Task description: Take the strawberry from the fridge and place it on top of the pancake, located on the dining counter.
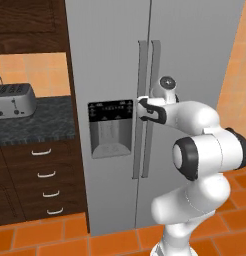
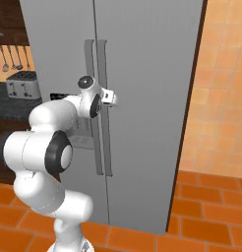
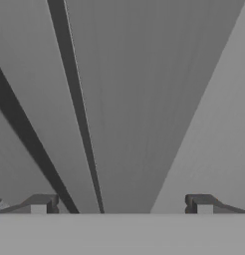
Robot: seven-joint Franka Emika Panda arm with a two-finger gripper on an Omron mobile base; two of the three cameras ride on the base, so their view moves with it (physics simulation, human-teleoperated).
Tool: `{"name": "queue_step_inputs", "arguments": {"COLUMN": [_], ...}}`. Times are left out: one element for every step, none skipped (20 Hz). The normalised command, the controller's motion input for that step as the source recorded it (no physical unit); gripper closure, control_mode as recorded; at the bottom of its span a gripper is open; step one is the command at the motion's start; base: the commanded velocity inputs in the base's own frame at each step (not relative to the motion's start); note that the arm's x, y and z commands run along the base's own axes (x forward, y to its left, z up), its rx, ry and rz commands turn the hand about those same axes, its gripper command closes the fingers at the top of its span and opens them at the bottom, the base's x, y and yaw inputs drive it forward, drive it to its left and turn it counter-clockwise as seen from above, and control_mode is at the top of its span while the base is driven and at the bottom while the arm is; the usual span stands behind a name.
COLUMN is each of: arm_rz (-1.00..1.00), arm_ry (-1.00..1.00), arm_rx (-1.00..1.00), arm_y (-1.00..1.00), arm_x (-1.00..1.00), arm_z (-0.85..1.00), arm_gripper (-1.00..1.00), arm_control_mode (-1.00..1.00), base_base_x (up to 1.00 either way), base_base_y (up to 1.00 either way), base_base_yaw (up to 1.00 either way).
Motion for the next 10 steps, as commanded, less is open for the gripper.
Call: {"name": "queue_step_inputs", "arguments": {"arm_rz": [0.03,0.03,0.03,0.03,0.04,0.04,0.04,0.05,0.05,0.05], "arm_ry": [-0.05,-0.06,-0.07,-0.06,-0.07,-0.07,-0.10,-0.09,-0.10,-0.09], "arm_rx": [0.03,0.03,0.03,0.03,0.03,0.03,0.04,0.03,0.03,0.02], "arm_y": [-0.46,-0.44,-0.43,-0.39,-0.39,-0.38,-0.39,-0.37,-0.36,-0.19], "arm_x": [0.13,0.11,0.12,0.15,0.13,0.14,0.08,0.10,0.11,0.24], "arm_z": [-0.12,-0.09,-0.06,-0.07,-0.05,-0.06,0.00,0.00,-0.02,-0.09], "arm_gripper": [-1.00,-1.00,-1.00,-1.00,-1.00,-1.00,-1.00,-1.00,-1.00,-1.00], "arm_control_mode": [-1.00,-1.00,-1.00,-1.00,-1.00,-1.00,-1.00,-1.00,-1.00,-1.00], "base_base_x": [0.00,0.00,0.00,0.00,0.00,0.00,0.00,0.00,0.00,0.00], "base_base_y": [0.00,0.00,0.00,0.00,0.00,0.00,0.00,0.00,0.00,0.00], "base_base_yaw": [0.00,0.00,0.00,0.00,0.00,0.00,0.00,0.00,0.00,0.00]}}
